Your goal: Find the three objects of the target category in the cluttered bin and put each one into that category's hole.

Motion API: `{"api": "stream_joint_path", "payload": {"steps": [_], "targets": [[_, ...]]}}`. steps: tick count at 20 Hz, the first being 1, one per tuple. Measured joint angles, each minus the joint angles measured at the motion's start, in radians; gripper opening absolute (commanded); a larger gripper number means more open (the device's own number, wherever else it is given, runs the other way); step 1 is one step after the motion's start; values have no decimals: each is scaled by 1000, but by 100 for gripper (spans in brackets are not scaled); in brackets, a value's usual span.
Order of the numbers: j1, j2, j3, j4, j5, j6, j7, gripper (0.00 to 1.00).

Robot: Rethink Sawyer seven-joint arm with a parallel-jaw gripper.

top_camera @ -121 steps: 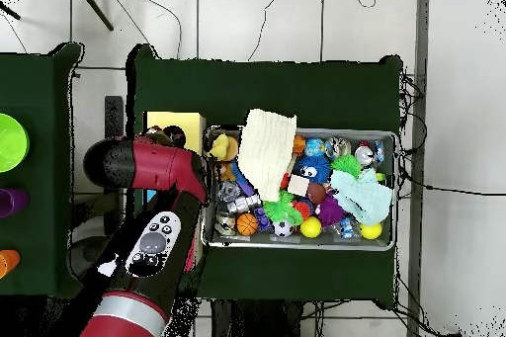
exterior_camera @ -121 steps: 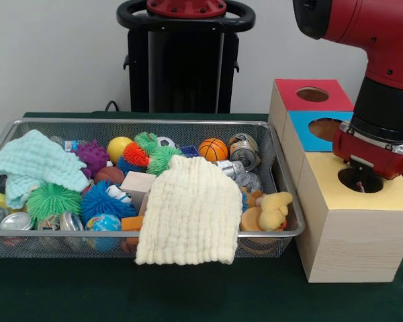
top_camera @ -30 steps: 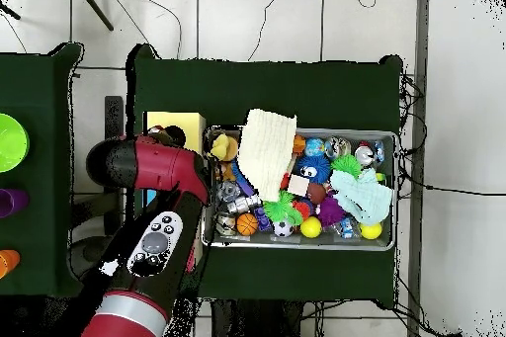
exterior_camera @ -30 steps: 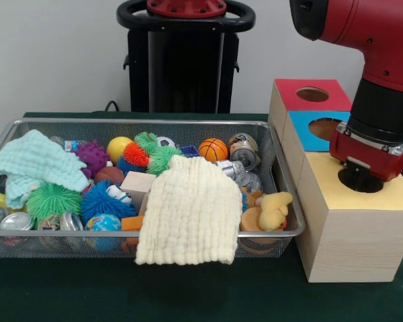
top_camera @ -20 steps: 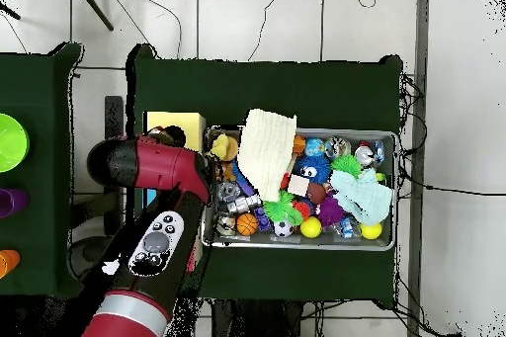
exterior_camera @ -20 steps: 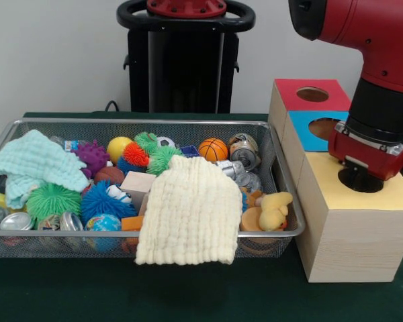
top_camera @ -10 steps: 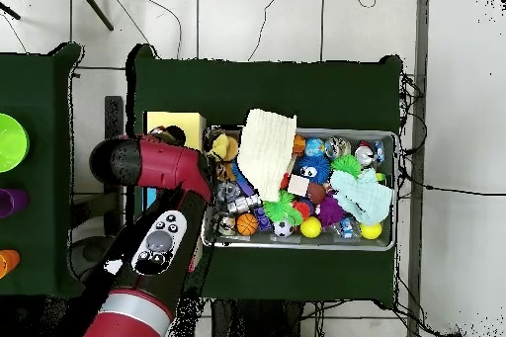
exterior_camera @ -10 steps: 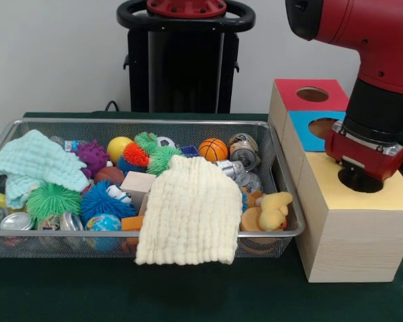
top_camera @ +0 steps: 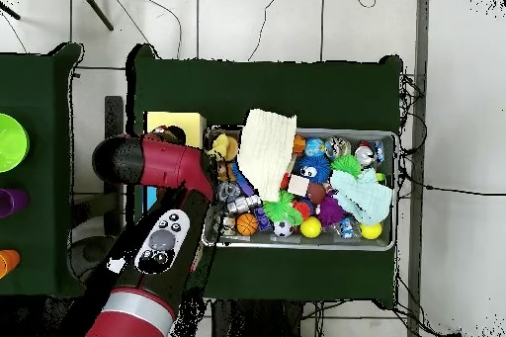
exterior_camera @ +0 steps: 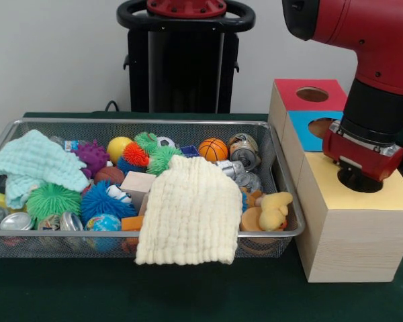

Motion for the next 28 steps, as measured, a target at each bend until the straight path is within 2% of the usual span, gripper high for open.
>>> {"api": "stream_joint_path", "payload": {"steps": [28], "targets": [[-8, 6, -3, -26, 0, 60, 0, 0]]}}
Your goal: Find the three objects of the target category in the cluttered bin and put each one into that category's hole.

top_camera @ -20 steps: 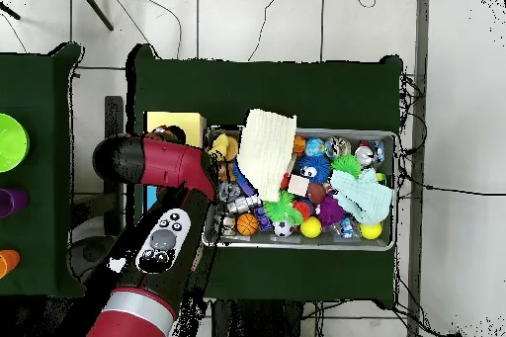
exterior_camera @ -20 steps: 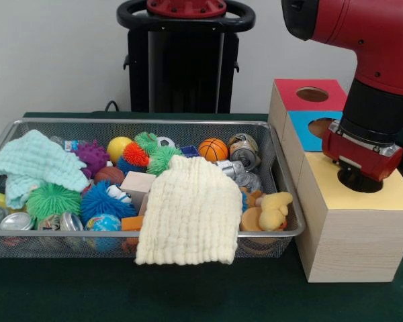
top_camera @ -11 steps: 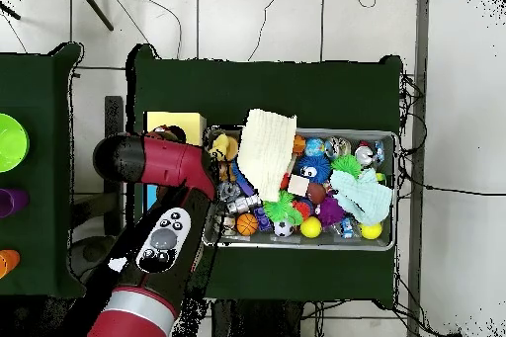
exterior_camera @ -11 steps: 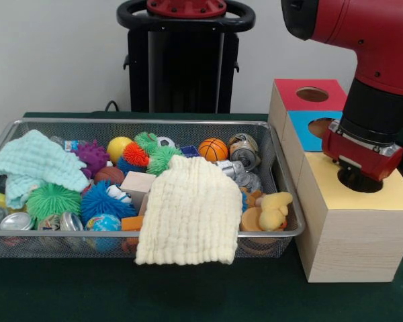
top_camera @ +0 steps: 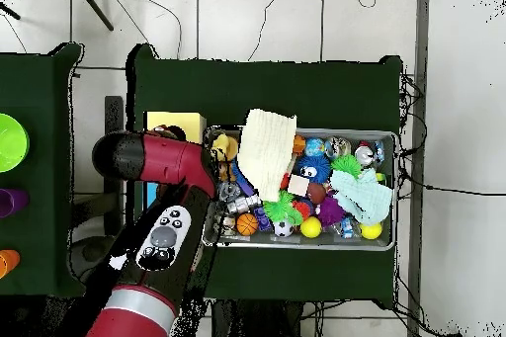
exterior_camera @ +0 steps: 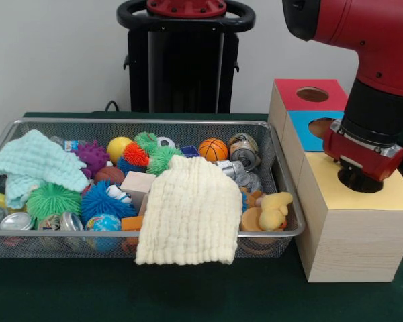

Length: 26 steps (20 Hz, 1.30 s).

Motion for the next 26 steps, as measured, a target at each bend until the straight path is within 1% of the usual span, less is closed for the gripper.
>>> {"api": "stream_joint_path", "payload": {"steps": [11, 26], "targets": [[-7, 27, -2, -47, 0, 71, 0, 0], [-31, 29, -2, -61, 0, 113, 0, 0]]}}
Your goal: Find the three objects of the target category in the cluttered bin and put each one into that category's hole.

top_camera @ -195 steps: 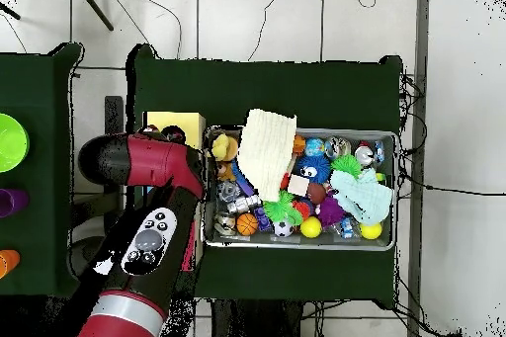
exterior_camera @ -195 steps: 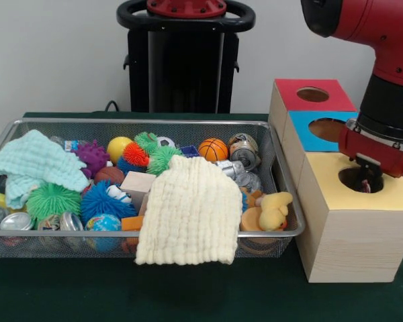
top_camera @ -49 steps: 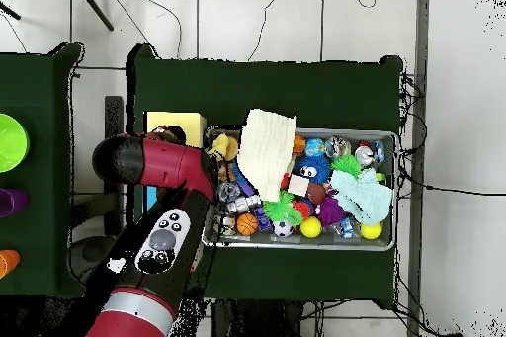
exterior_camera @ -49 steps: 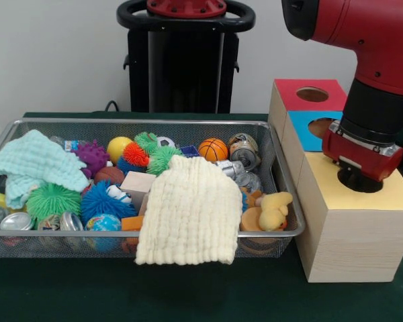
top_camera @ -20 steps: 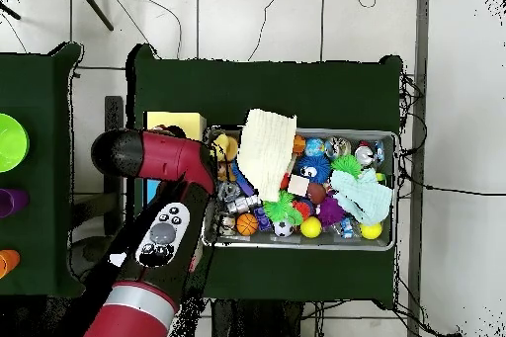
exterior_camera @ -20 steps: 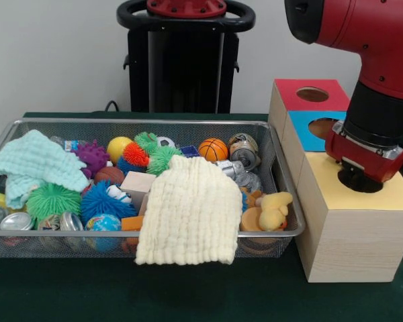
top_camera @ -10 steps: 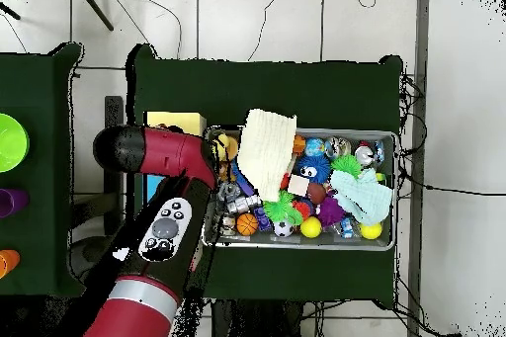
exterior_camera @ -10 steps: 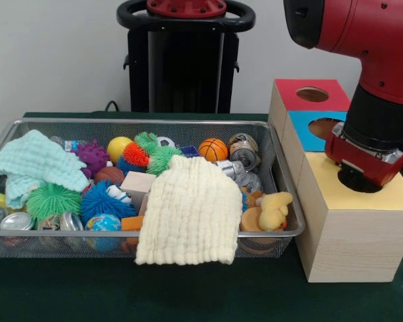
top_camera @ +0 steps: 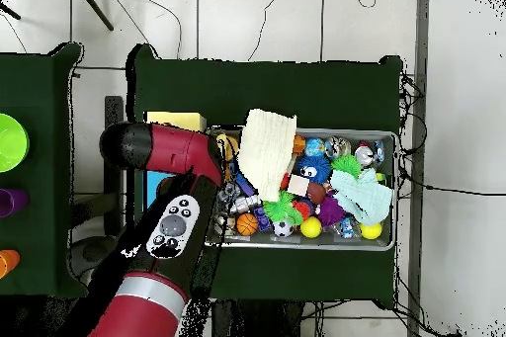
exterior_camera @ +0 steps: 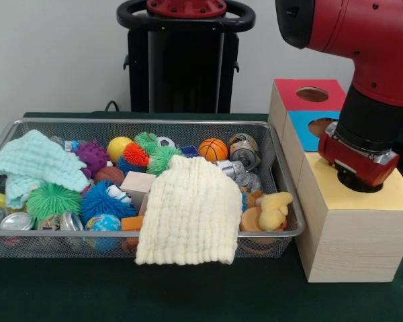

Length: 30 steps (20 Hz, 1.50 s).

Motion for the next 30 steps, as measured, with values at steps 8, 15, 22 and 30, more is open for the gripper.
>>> {"api": "stream_joint_path", "payload": {"steps": [8, 15, 22, 30], "targets": [[-15, 3, -4, -34, -1, 57, 0, 0], [-17, 12, -9, -75, -1, 105, 0, 0], [-8, 30, -14, -113, -1, 124, 0, 0], [2, 39, -32, -119, -1, 124, 0, 0]]}}
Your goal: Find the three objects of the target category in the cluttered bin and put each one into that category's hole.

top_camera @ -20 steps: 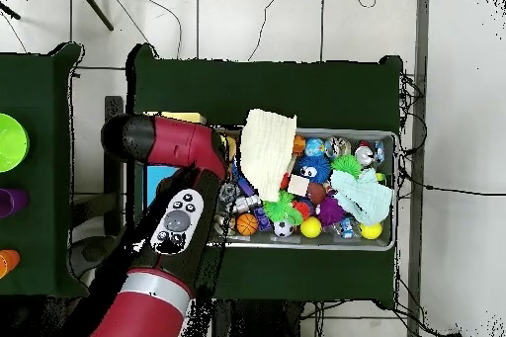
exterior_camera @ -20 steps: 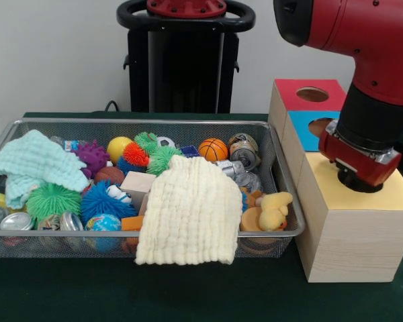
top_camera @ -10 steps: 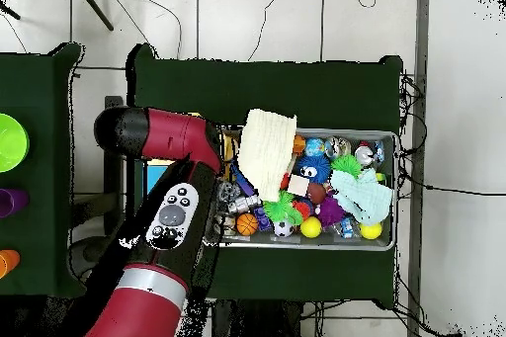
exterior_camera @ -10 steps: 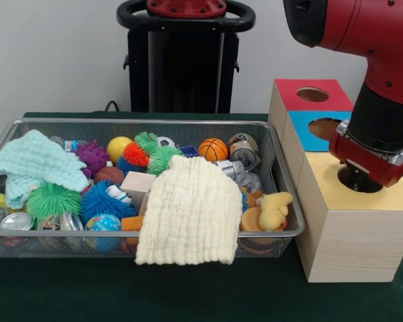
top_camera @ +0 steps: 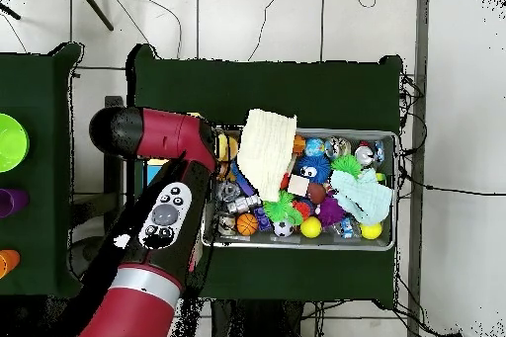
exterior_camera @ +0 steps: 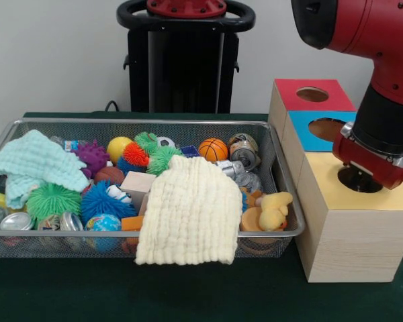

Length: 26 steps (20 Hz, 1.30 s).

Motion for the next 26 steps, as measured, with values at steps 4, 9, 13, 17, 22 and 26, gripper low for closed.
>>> {"api": "stream_joint_path", "payload": {"steps": [4, 9, 13, 17, 22, 26], "targets": [[0, 0, -6, 0, 0, 4, 0, 0], [0, 0, -9, 0, 0, 26, 0, 0], [0, 0, -9, 0, 0, 41, 0, 0], [0, 0, -9, 0, 0, 52, 0, 0], [0, 0, -9, -1, 0, 69, 0, 0], [0, 0, -9, -2, 0, 75, 0, 0]]}}
